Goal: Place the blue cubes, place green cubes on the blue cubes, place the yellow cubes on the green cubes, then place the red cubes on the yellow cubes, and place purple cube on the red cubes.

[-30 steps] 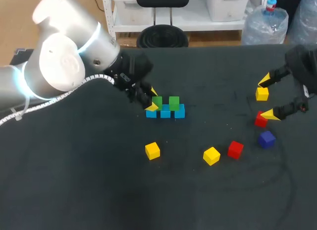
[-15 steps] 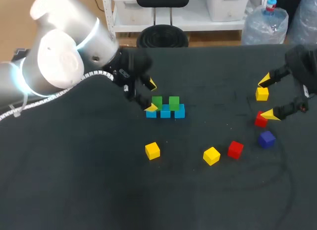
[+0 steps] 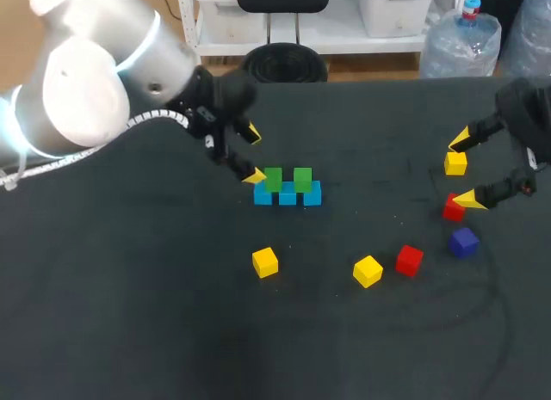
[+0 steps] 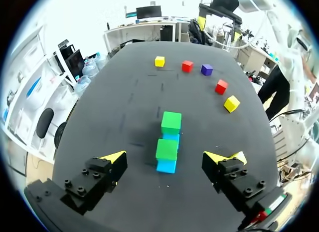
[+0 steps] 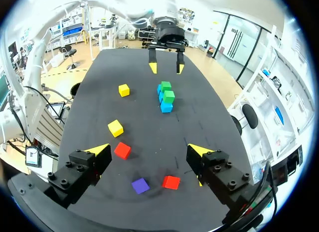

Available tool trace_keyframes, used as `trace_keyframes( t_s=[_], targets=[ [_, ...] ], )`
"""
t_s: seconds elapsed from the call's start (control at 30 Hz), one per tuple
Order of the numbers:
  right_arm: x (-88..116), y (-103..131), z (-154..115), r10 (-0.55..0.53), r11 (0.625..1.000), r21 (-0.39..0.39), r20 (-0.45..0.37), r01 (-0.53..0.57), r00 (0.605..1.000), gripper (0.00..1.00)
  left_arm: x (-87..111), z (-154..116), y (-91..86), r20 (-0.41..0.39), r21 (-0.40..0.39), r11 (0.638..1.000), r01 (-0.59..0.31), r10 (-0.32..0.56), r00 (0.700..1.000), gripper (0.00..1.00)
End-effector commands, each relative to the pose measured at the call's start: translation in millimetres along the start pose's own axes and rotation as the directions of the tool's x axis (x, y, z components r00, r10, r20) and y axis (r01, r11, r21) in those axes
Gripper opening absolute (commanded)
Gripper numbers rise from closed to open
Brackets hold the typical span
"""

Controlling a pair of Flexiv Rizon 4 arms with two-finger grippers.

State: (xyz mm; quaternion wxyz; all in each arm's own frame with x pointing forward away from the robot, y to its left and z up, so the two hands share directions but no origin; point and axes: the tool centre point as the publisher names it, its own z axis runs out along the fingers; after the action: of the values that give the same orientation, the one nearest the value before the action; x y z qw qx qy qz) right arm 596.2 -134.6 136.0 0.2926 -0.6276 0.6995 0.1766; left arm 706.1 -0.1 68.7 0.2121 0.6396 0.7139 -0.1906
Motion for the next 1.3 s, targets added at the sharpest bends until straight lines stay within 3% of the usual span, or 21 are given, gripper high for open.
trace_keyframes(
  t_s=[0.03, 0.6, 1.3],
  targets=[
    [0.2, -0.8, 0.9, -0.001, 1.000, -0.001, 0.002, 0.001, 1.000, 1.00, 4.6, -12.3, -16.8, -0.008, -0.046, 0.999, 0.018, -0.019, 1.000, 1.00],
    [0.2, -0.8, 0.9, -0.001, 1.000, -0.001, 0.002, 0.001, 1.000, 1.00, 24.4, -39.6, -57.9, -0.033, -0.182, 0.964, 0.192, -0.202, 0.979, 1.00],
    [0.2, -0.8, 0.9, -0.001, 1.000, -0.001, 0.002, 0.001, 1.000, 1.00, 29.8, -14.6, -129.2, -0.047, -0.193, 0.951, 0.241, -0.254, 0.966, 1.00]
  ],
)
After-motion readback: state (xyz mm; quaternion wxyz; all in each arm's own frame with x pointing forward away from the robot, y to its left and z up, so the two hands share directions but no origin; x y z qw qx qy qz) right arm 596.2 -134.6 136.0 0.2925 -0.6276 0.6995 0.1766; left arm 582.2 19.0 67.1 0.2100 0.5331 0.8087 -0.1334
